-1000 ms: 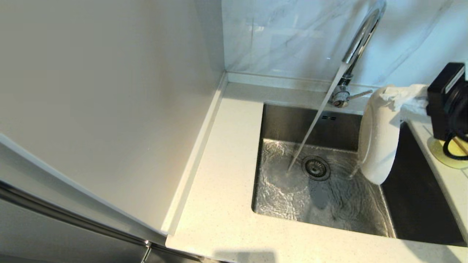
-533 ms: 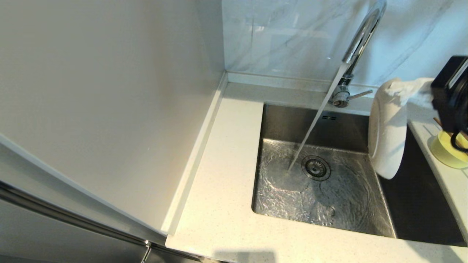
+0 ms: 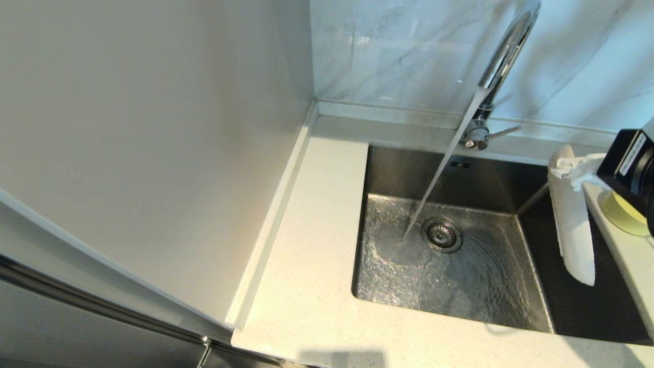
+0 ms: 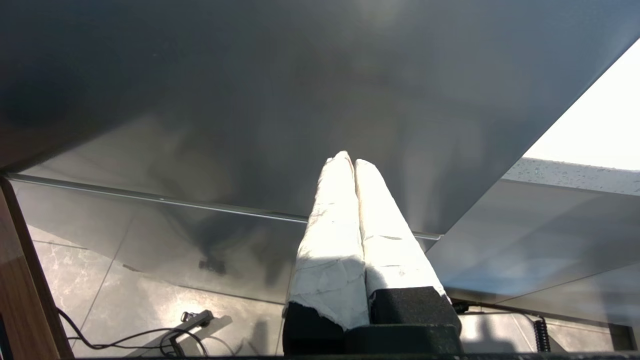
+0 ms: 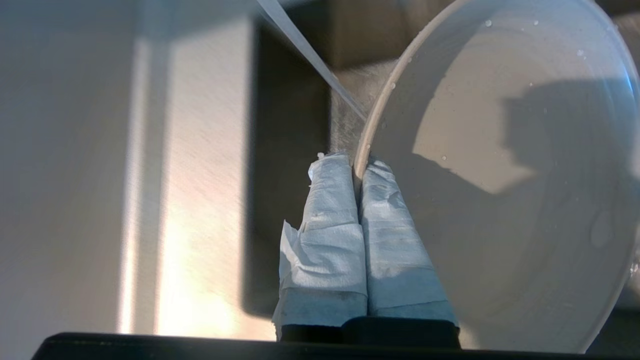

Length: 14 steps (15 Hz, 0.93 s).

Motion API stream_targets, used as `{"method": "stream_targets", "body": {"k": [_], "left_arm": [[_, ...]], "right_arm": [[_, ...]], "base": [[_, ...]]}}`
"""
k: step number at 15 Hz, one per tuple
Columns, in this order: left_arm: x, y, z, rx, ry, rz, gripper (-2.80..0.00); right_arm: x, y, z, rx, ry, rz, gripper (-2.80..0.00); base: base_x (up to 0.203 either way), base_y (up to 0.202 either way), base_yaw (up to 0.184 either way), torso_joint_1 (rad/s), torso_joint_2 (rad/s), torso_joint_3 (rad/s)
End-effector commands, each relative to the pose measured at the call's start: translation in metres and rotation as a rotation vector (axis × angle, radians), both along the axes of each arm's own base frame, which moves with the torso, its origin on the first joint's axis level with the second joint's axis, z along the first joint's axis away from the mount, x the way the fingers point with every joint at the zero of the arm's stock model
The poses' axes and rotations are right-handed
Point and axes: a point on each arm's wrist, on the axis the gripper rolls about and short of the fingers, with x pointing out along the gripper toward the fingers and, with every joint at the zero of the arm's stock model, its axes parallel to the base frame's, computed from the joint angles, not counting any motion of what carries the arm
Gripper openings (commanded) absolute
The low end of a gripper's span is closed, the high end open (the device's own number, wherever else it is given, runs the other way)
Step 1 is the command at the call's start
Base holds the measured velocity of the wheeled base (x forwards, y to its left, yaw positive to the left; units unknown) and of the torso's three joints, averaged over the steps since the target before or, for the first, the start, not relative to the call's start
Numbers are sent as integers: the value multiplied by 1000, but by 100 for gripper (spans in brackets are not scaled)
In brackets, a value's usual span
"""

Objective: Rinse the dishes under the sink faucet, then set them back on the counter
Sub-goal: Place the plate on the table

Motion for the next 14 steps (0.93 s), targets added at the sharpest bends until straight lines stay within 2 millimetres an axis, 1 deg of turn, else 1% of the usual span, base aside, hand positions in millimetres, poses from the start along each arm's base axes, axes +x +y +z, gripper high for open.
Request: {"method": "stream_targets", "body": {"k": [1, 2, 4, 6, 9, 12, 14], "left_arm": [[0, 0, 0, 0, 0, -1, -280], [0, 0, 0, 0, 0, -1, -280], [0, 0, 0, 0, 0, 0, -280], [0, 0, 0, 0, 0, 0, -280], [0, 0, 0, 0, 0, 0, -280], [0, 0, 0, 0, 0, 0, -280], [0, 0, 0, 0, 0, -1, -280]], "right_arm": [[-6, -1, -10, -49, 10, 7, -280], [-10, -4, -3, -167, -34, 4, -280], [-22, -10, 0, -429, -59, -50, -280], [-37, -15, -21, -579, -8, -42, -280], [-52, -19, -62, -710, 103, 19, -280], [-65, -24, -103, -792, 231, 47, -280], [-68, -27, -125, -804, 267, 28, -280]], "base": [[0, 0, 0, 0, 0, 0], [0, 0, 0, 0, 0, 0], [0, 0, 0, 0, 0, 0], [0, 0, 0, 0, 0, 0], [0, 0, 0, 0, 0, 0], [0, 0, 0, 0, 0, 0], [0, 0, 0, 0, 0, 0]]}}
